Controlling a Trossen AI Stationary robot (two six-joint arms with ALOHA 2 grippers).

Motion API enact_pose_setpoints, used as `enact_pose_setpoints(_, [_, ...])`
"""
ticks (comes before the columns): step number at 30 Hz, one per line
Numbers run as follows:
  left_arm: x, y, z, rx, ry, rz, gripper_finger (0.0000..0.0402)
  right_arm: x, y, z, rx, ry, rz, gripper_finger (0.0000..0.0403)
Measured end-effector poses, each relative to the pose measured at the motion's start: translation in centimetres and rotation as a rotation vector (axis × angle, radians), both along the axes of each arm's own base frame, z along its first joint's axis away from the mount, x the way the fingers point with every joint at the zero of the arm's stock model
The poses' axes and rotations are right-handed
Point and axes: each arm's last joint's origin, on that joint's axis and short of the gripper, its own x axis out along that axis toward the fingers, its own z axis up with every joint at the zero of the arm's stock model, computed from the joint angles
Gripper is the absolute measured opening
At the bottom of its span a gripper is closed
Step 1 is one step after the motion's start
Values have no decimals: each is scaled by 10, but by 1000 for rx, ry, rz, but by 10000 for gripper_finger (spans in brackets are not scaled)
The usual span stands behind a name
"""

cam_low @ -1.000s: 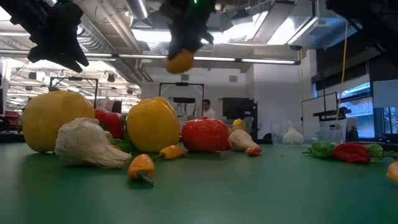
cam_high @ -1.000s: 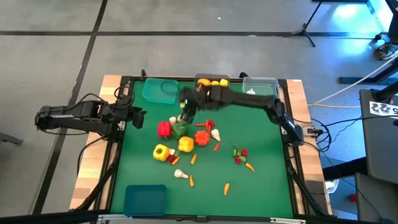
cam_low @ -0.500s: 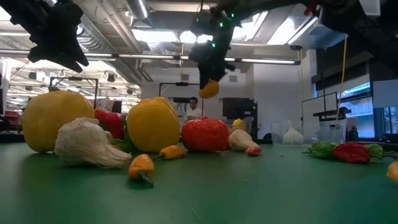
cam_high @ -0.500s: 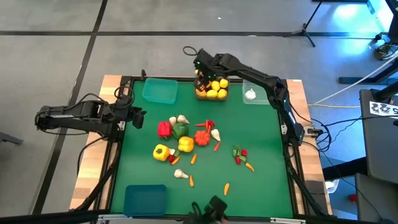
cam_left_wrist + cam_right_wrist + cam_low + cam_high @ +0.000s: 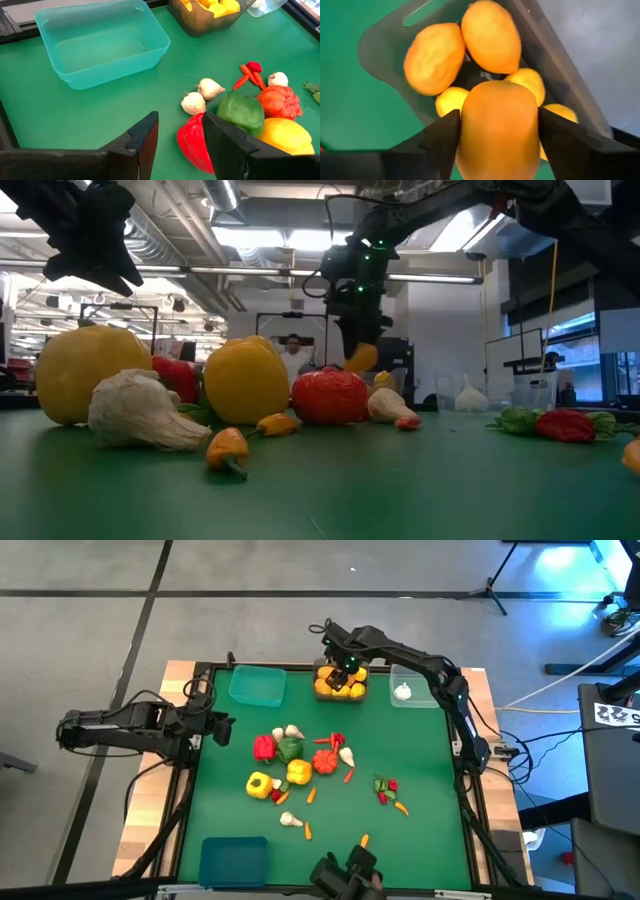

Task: Sort produce into baskets
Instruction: Put the yellow lemon into the black bin, then put the pumpkin into the light blue bin

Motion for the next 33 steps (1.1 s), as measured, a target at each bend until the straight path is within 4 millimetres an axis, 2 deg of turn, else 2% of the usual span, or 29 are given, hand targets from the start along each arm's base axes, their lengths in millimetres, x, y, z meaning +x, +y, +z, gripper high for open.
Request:
enact_pose_setpoints(5, [0, 0, 0, 6, 0, 6, 151, 0, 3, 10, 11, -25, 54, 304])
enact_pose_setpoints(8, [0, 0, 0, 6, 1, 5, 150, 0, 5, 20, 44, -54, 76, 312])
enact_pose_setpoints(12, [0, 0, 0, 7, 0, 5, 151, 2, 18, 46, 122, -146, 187, 309])
enact_pose_setpoints(14, [0, 0, 0, 7, 0, 6, 151, 5, 35, 66, 179, -231, 278, 305])
enact_pose_setpoints(16, [0, 0, 0, 7, 0, 6, 151, 7, 60, 84, 259, -292, 383, 303])
enact_pose_setpoints(19, [0, 0, 0, 8, 0, 8, 151, 7, 104, 97, 291, -257, 535, 304])
enact_pose_setpoints(24, [0, 1, 0, 18, 0, 17, 151, 14, 173, 93, 290, -111, 747, 305])
enact_pose_setpoints(27, [0, 1, 0, 18, 0, 18, 151, 24, 204, 82, 250, -91, 847, 305])
enact_pose_setpoints(29, [0, 1, 0, 18, -1, 19, 151, 29, 214, 70, 235, -80, 874, 305])
enact_pose_setpoints(33, [0, 1, 0, 19, -1, 20, 151, 35, 219, 39, 209, -38, 884, 305])
